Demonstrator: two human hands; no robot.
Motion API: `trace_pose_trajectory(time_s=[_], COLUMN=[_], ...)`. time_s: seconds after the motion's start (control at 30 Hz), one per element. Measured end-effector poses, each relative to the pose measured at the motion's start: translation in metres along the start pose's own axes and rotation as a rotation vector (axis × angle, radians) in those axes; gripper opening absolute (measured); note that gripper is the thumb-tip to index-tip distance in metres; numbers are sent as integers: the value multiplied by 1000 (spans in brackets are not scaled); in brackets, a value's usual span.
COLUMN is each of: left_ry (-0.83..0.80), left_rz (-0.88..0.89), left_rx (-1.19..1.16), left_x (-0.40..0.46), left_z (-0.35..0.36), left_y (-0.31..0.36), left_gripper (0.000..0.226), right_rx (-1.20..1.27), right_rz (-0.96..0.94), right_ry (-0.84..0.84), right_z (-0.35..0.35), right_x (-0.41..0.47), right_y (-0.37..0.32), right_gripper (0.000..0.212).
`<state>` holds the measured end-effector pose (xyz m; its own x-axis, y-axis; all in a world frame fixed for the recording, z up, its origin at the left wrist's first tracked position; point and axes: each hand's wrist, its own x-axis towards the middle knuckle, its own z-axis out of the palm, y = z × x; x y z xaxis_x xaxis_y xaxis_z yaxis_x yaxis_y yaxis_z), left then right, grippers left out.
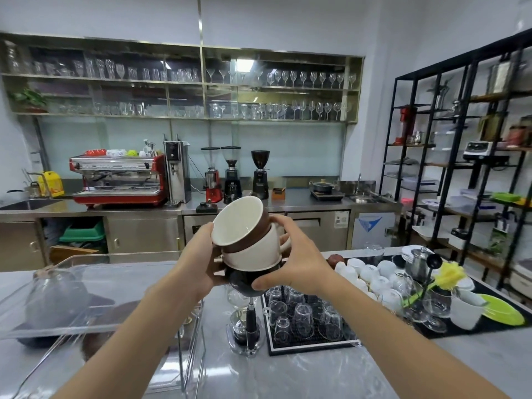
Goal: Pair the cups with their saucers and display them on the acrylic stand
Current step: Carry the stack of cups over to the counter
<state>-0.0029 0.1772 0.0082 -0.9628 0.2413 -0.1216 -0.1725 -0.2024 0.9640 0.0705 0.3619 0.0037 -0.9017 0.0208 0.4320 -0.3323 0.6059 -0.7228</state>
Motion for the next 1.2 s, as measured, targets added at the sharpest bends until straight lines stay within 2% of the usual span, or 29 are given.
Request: trace_pose_trajectory(time_s=[0.67,1.2], left_ry=[163,291], left_rz=[-64,-197], left_rx=[-90,-183], left_x=[-5,0], left_z=[9,-20], left_y=[-94,-187], left_gripper=[24,31], right_rx=[54,103], right_rz=[42,145], right_ry=[-21,-129], right_z=[38,99], right_x=[-47,-76], right_y=[74,147], right_gripper=[110,114])
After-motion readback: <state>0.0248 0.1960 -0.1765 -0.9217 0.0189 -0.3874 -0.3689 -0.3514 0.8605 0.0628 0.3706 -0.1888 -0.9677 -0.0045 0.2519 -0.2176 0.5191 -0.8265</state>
